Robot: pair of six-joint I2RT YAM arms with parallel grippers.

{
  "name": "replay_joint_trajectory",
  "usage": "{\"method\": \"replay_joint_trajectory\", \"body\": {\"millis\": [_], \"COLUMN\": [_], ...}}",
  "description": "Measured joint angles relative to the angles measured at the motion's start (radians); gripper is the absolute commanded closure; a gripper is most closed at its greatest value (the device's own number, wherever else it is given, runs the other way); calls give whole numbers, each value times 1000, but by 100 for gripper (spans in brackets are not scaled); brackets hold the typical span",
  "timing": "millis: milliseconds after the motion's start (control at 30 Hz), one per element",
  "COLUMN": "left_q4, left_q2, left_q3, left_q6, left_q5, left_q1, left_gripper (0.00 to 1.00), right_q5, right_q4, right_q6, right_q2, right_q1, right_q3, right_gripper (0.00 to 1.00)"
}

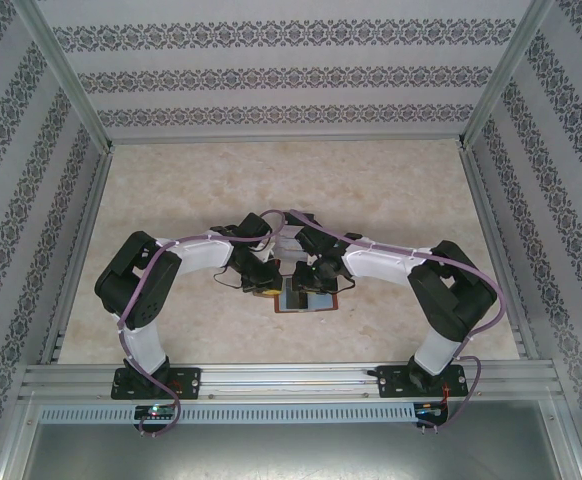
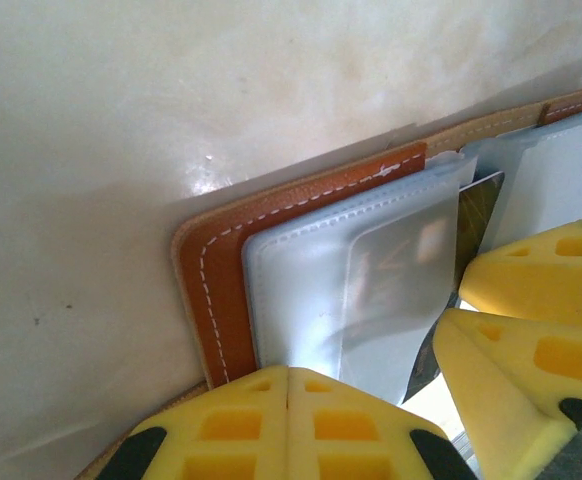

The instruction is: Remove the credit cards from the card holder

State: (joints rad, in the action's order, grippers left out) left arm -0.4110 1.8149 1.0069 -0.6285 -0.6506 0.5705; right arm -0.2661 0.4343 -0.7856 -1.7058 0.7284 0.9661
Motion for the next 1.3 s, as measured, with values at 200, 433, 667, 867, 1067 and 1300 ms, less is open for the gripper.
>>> {"method": "replay_joint_trajectory", "body": {"millis": [200, 433, 667, 867, 1067, 1300], "left_q4": [-32, -52, -51, -50, -51, -52], "left_q2": [-7, -10, -10, 7, 36, 38], "left_q3": [13, 44, 54, 61, 65, 65], "left_q6": [0, -1, -6, -8, -8, -8], "left_q5": [23, 30, 30, 30, 31, 32], "left_q1": [4, 33, 56, 64, 65, 65], "left_gripper": [100, 100, 100, 100, 100, 100], "right_q5": [7, 7, 7, 5, -10, -24], "right_q4": [19, 18, 18, 8, -11, -28], "right_q6": [0, -1, 0, -1, -1, -1], "right_q2": [24, 42, 42, 42, 40, 34], "right_q1": [0, -13, -13, -20, -20, -20], "right_q3": [0, -3, -26, -33, -40, -42], "right_gripper": [69, 69, 70, 71, 72, 72]}}
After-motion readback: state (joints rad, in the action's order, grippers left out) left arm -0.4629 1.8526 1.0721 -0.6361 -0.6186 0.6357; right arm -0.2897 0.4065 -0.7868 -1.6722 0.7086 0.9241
